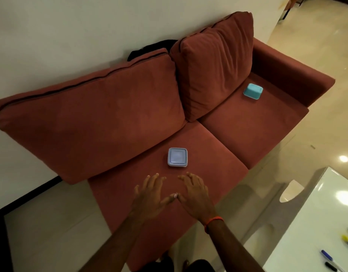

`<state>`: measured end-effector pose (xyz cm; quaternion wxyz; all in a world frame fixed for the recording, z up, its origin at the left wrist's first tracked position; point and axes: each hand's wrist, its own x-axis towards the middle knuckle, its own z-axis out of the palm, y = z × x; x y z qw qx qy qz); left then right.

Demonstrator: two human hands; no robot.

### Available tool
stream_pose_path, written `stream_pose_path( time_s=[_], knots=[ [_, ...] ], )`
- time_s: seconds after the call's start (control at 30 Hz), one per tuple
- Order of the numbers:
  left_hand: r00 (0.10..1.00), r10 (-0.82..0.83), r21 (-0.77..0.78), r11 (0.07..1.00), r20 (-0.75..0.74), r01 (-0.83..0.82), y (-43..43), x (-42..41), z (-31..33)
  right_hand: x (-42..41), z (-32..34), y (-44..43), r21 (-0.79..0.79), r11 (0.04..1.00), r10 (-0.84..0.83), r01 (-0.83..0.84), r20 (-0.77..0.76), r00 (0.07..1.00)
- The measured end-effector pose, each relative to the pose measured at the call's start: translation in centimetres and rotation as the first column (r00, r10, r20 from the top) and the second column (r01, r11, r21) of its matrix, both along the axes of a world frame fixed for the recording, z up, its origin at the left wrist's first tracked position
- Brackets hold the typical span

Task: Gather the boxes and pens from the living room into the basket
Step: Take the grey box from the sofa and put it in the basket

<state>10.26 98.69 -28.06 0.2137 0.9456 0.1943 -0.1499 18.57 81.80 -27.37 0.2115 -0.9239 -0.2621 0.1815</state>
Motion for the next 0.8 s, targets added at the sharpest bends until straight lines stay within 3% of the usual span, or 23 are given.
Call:
stream_pose_path(
  time_s=[0.33,0.6,0.8],
  knots=[
    [0.998,0.059,-0.018,0.998,-0.022,-0.060,3.8,6.5,-6.1,6.3,-3.7,3.9,0.021,1.000,0.001,0.000,-0.057,0.998],
    [0.982,0.139,-0.075,0.986,-0.128,-0.149,5.4,12.8,-11.5,12.6,-10.8,5.8,0.005,0.998,0.067,-0.067,-0.136,0.988],
    [0.964,0.216,-0.171,0.955,-0.156,-0.242,5.9,17.3,-16.0,16.6,-16.8,6.2,0.040,0.999,-0.017,0.025,-0.186,0.982]
  ],
)
